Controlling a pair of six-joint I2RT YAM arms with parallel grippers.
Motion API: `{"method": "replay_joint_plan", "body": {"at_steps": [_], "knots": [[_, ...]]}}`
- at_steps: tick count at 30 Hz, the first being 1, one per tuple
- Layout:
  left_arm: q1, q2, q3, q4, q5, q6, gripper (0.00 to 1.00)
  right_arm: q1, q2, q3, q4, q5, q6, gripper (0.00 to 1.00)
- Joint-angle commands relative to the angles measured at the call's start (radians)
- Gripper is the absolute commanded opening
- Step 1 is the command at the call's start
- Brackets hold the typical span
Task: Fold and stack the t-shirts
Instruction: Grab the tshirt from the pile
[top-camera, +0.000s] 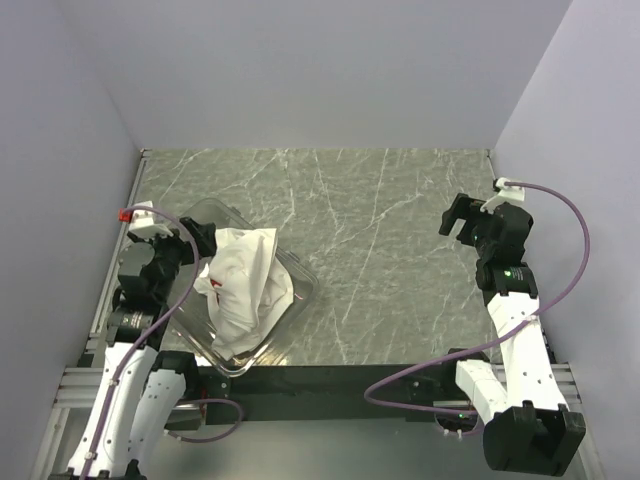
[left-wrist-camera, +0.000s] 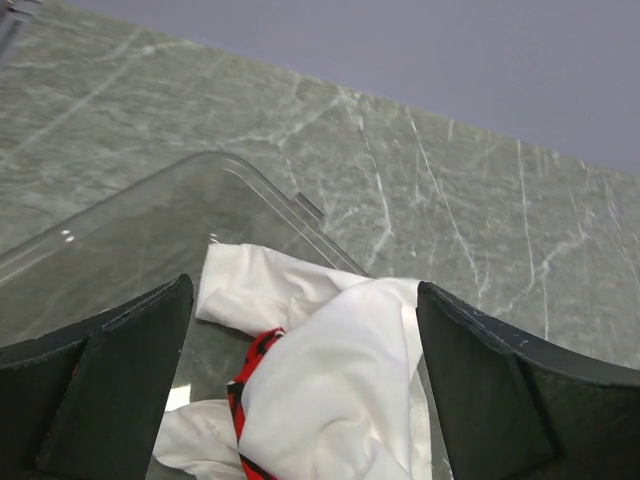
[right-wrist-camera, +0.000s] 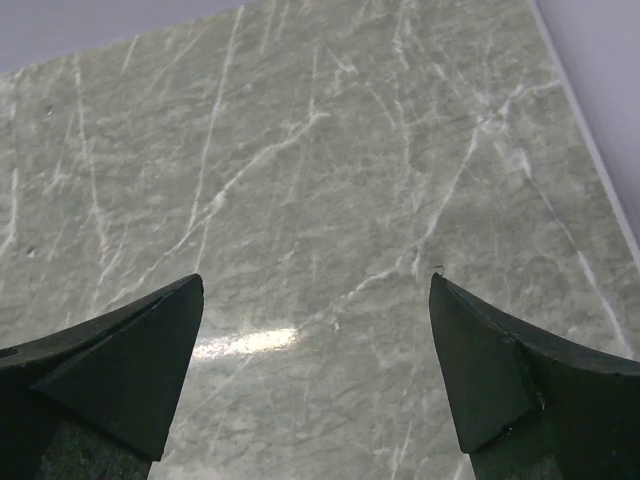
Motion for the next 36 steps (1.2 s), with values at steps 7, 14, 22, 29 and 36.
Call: {"method": "replay_joint_plan", "body": {"at_steps": [7,14,22,29,36], "knots": [[0.003,0.157,0.118,-0.081,0.268,-0.090,0.99,0.015,-0.025,0.030,-0.027,-0.662,-0.376,1.00],[-0.116,0.359,0.274,-0.290,0.176,-0.099,0.99,-0.014,-0.013,0.000,-0.130,-0.744,-0.474,1.00],[-0.376,0.649,0.369,-0.458,-0.199,-0.208,0.98,-0.028,0.039,0.016,-0.199,-0.810,-0.523,1.00],[-0.509,0.732,0.385,-0.574,-0.381,-0.339,0.84,-0.085,0.024,0.003,-0.196,-0.833,-0.512,1.00],[-0.589,0.802,0.531,-0.664,-0.497,-0.322,0.00,-0.111,0.029,0.014,-0.219,-0.879,-0.512,0.99]]}}
